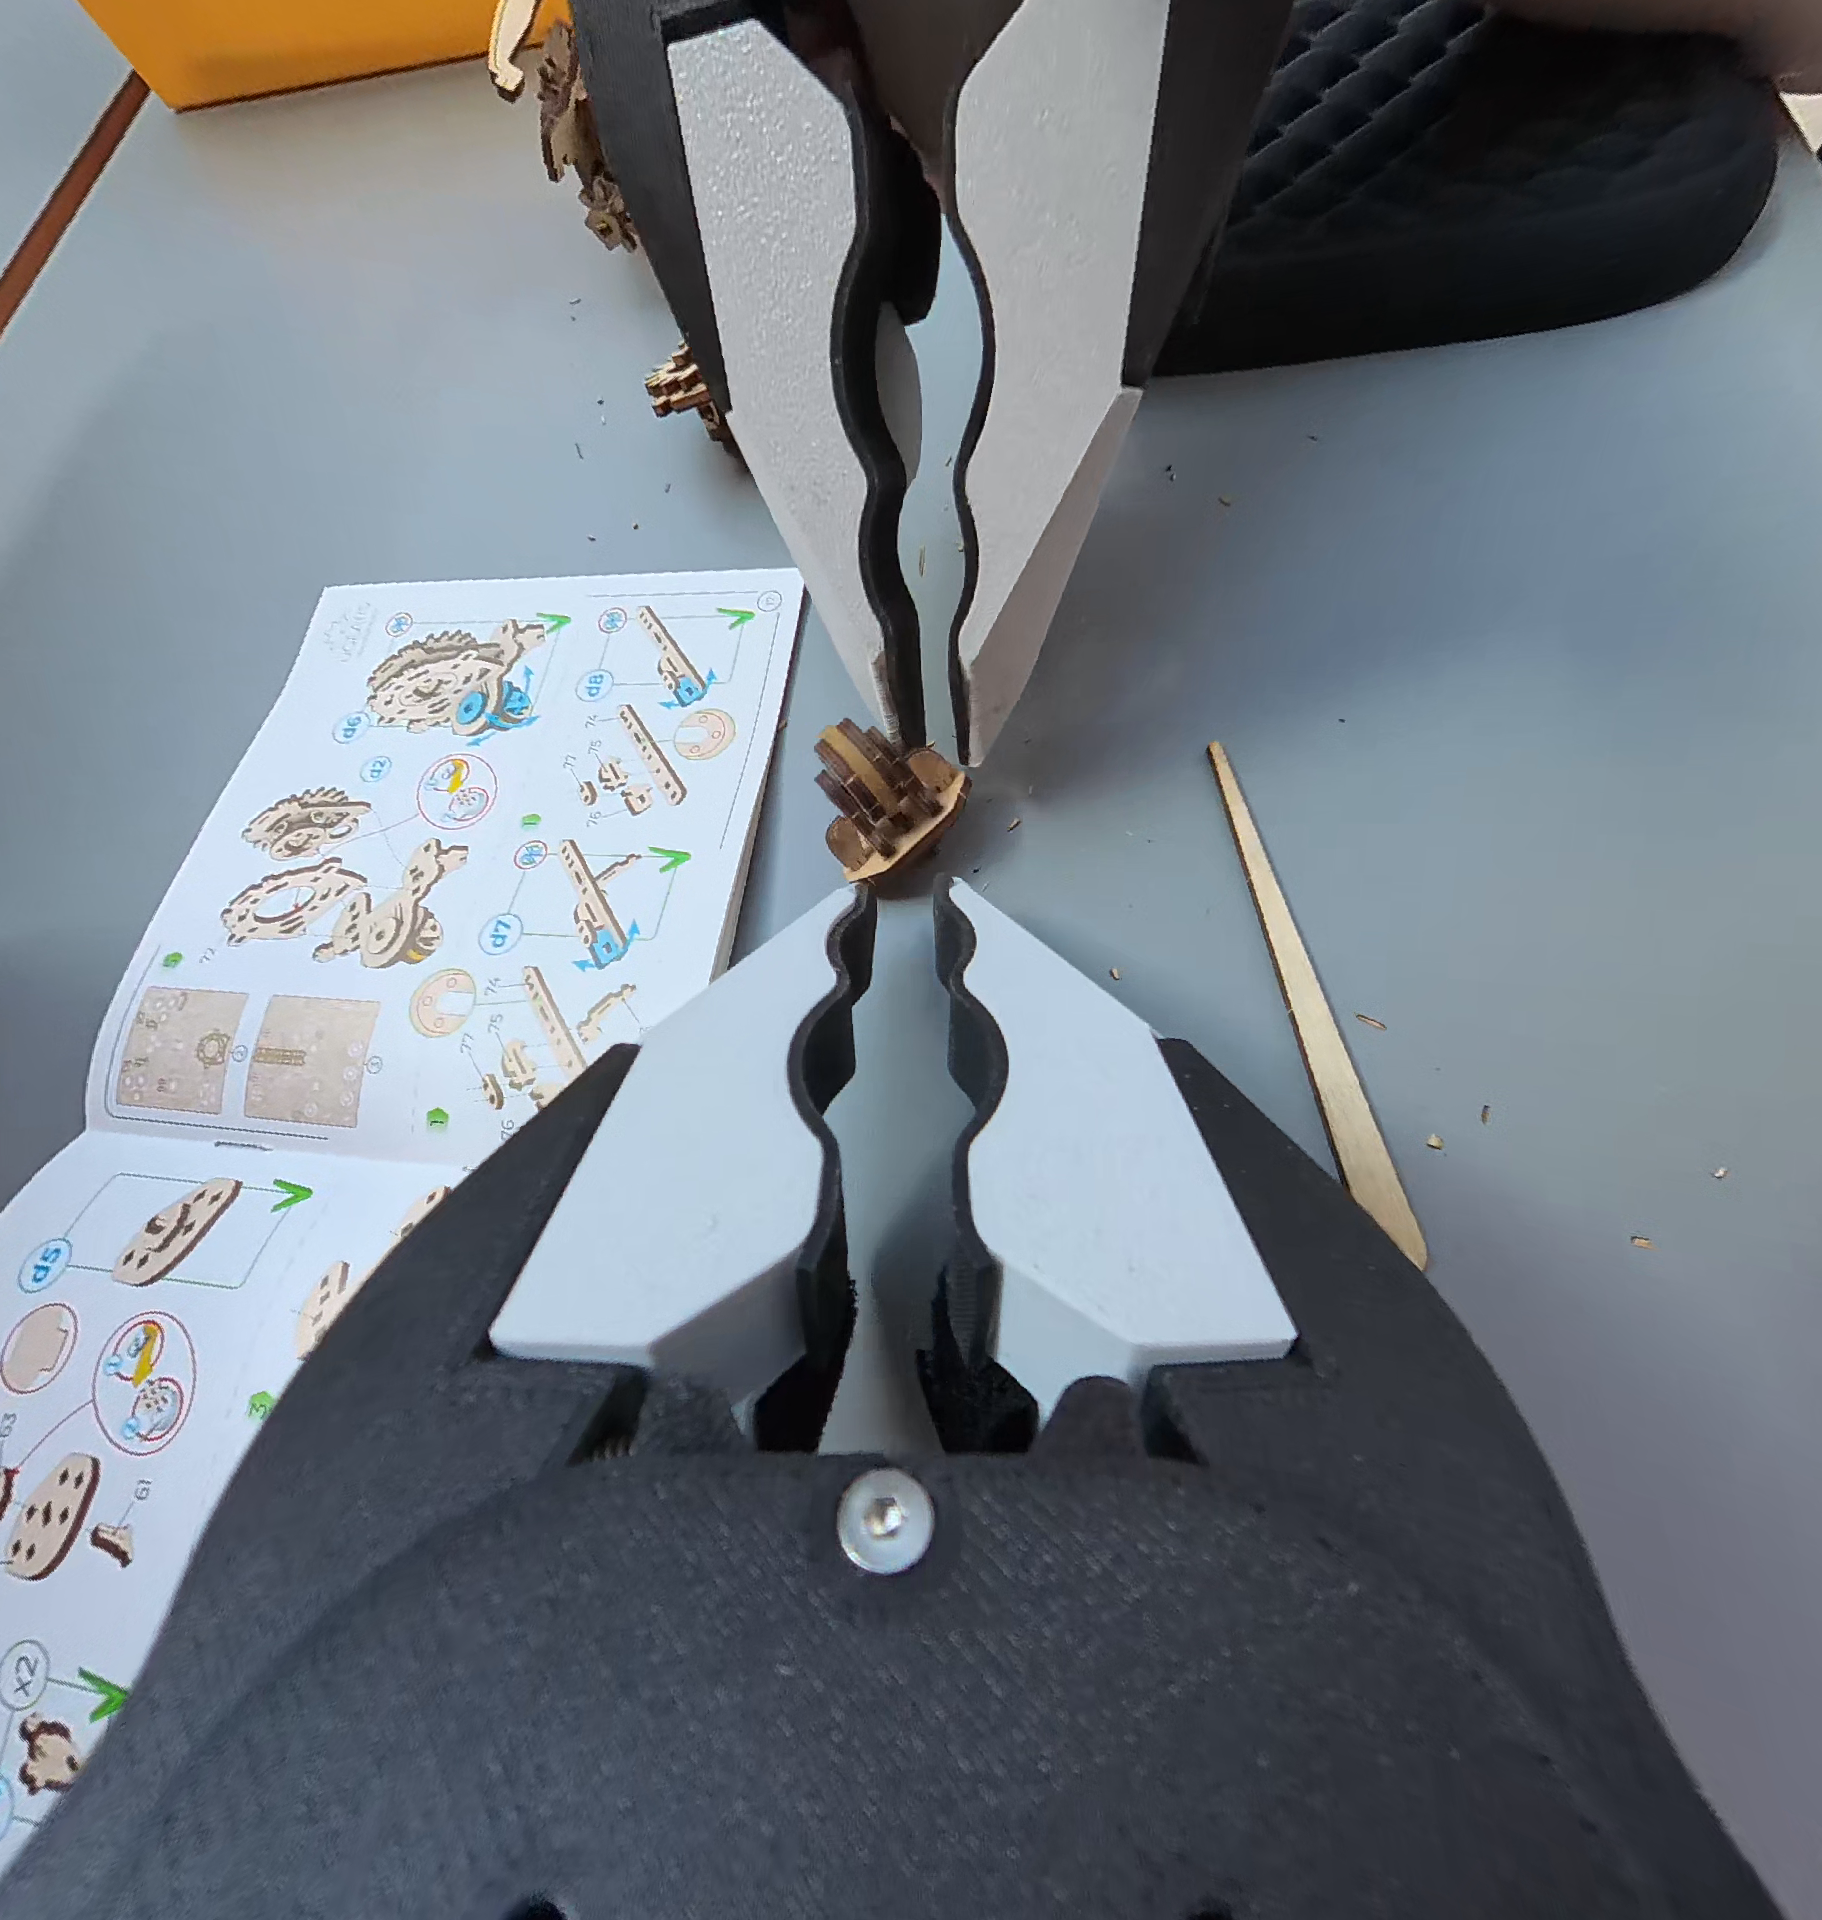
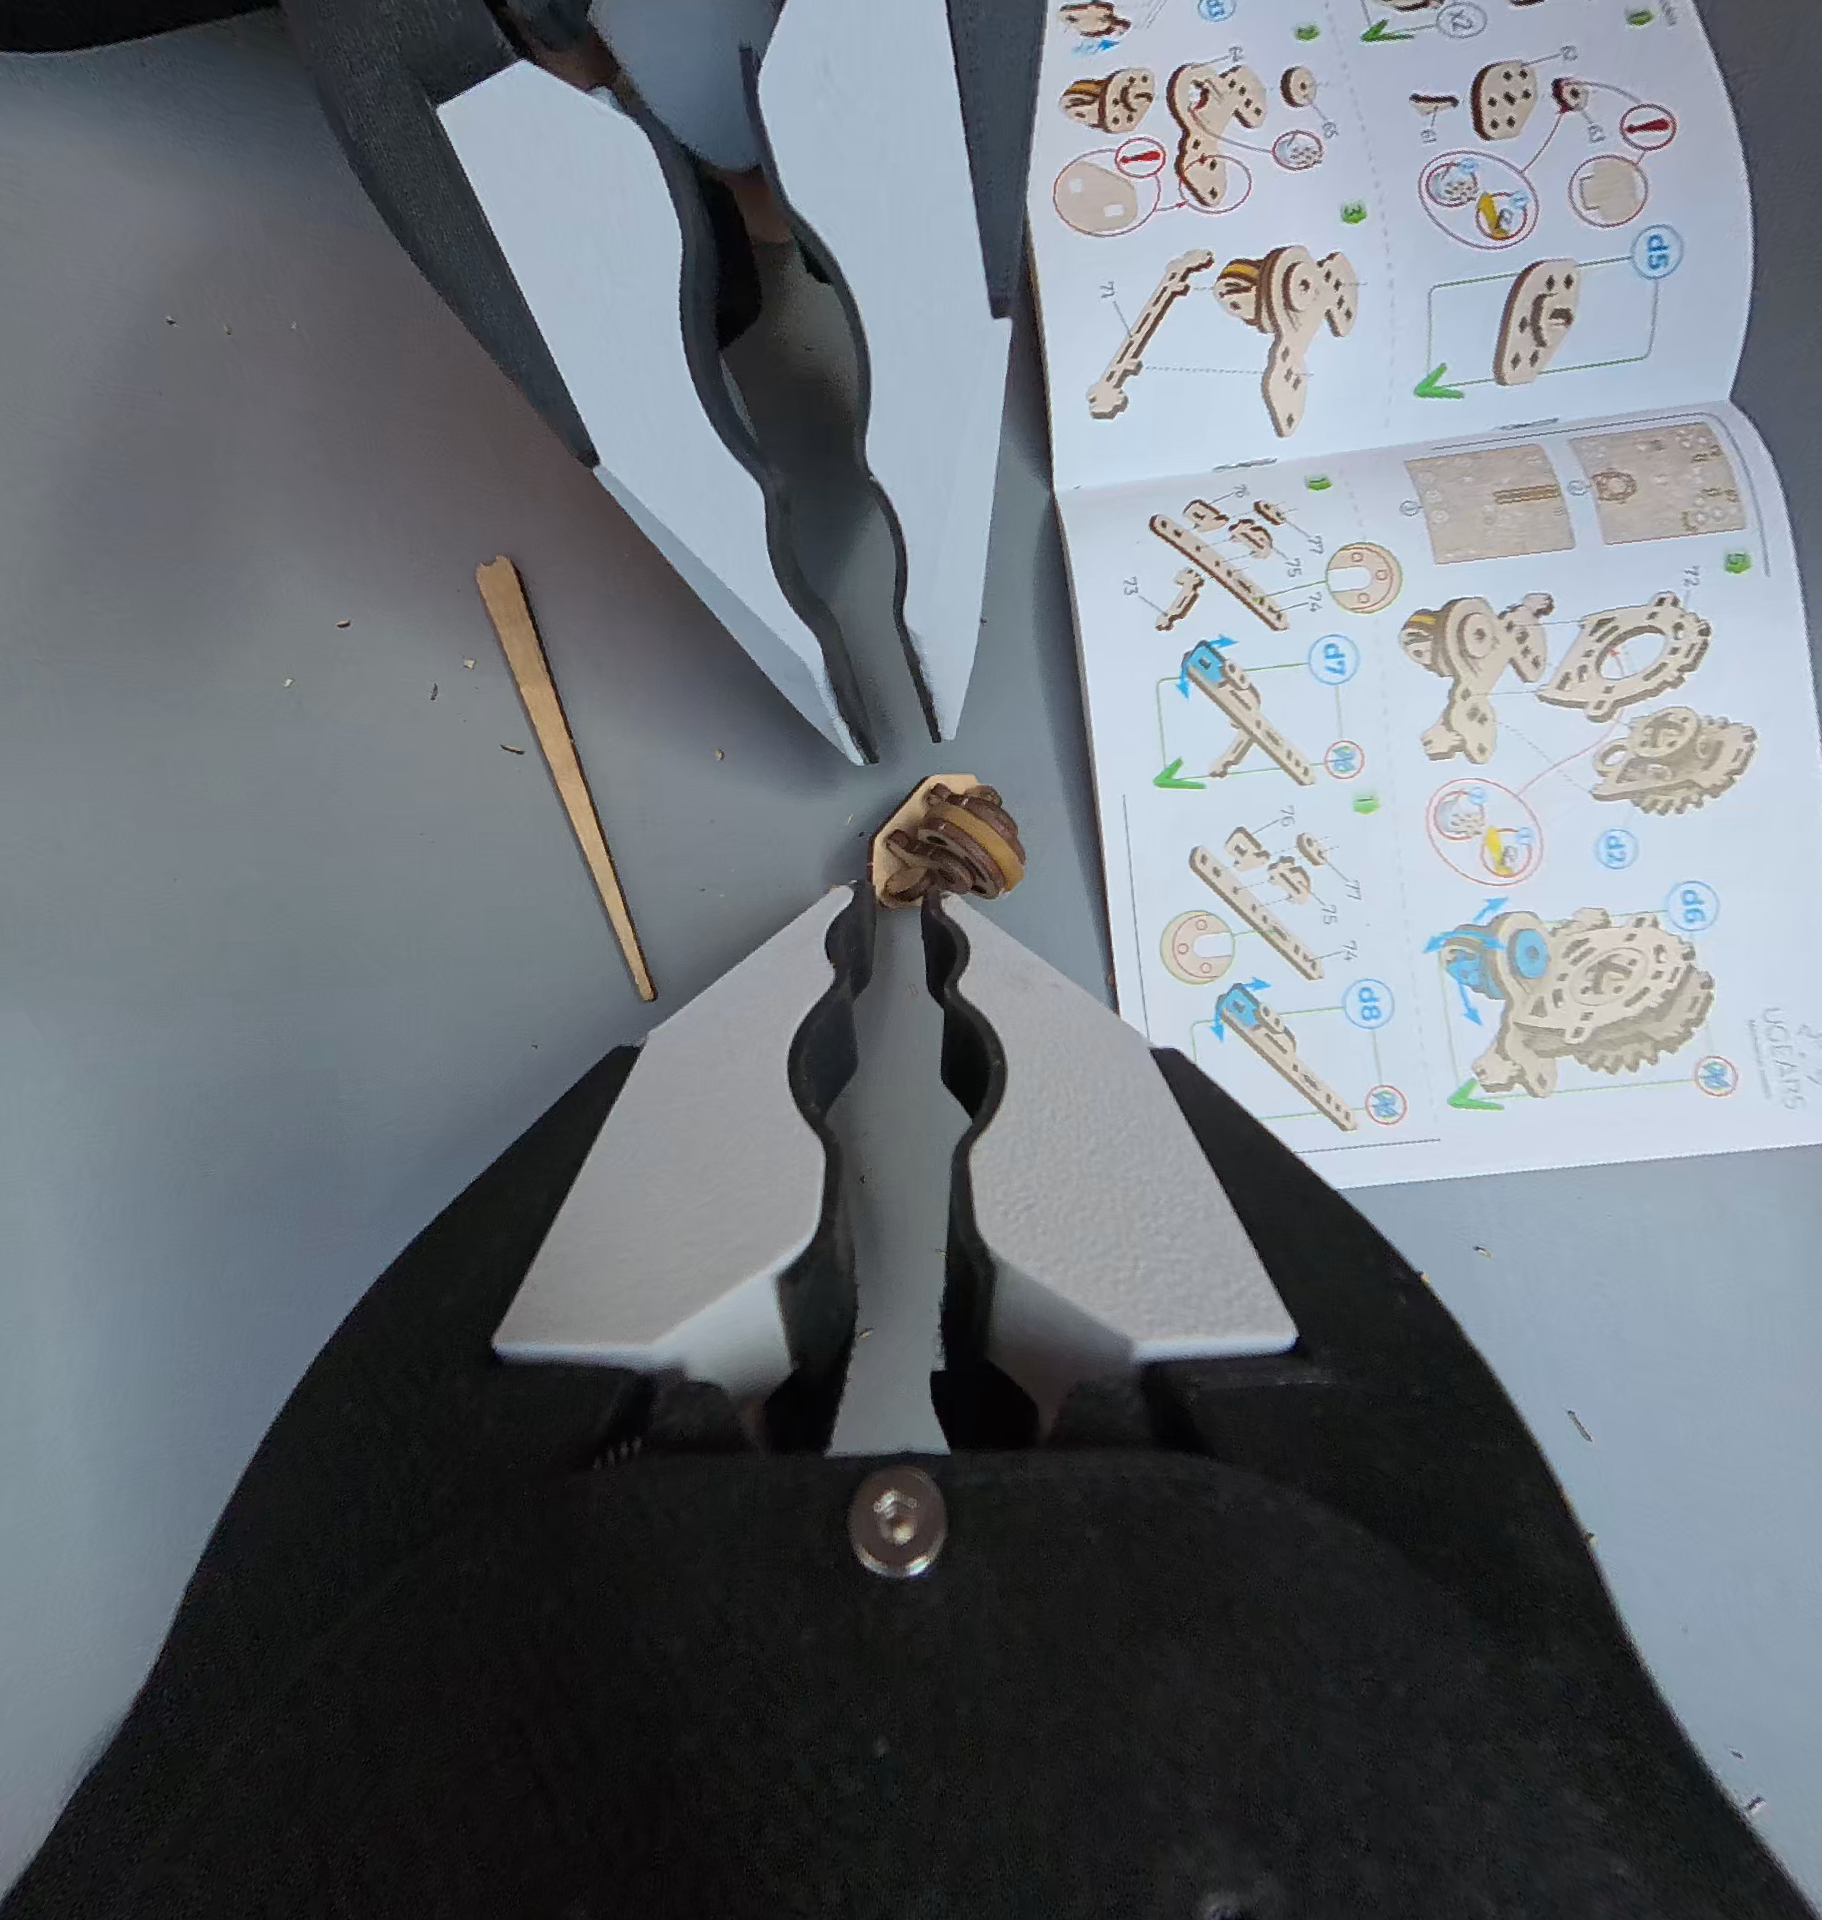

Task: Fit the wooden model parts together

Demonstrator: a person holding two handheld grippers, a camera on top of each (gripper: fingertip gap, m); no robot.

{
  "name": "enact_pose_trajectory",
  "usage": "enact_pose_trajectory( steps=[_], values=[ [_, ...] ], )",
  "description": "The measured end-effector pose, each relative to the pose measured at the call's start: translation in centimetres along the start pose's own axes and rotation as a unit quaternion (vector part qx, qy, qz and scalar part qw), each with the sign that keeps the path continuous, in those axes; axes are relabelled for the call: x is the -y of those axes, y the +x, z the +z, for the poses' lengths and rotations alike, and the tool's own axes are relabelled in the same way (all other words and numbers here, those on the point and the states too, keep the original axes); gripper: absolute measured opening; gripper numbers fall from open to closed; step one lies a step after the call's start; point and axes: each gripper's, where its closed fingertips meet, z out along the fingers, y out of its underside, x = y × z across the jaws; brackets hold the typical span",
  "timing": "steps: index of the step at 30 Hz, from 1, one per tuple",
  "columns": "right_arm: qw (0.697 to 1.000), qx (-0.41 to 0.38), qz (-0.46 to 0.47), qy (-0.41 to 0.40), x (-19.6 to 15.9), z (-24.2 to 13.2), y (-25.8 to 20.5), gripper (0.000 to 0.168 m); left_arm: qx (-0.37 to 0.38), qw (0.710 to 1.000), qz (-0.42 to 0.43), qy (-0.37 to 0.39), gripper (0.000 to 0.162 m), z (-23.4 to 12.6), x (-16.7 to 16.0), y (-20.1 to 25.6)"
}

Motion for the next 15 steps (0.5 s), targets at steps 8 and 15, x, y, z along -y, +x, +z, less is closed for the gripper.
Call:
enact_pose_trajectory(
  steps=[8,15],
  values=[
    [0.996,0.04,0.076,0.001,-0.42,0.1,-0.16,0.007,0.006,0.999,0.036,-0.019,0.006,0.8,-0.29,0.64],
    [0.987,0.061,0.147,0.023,-0.1,0.07,0.37,0.003,0.009,0.999,0.036,-0.012,0.004,0.91,0.08,0.71]
  ],
)
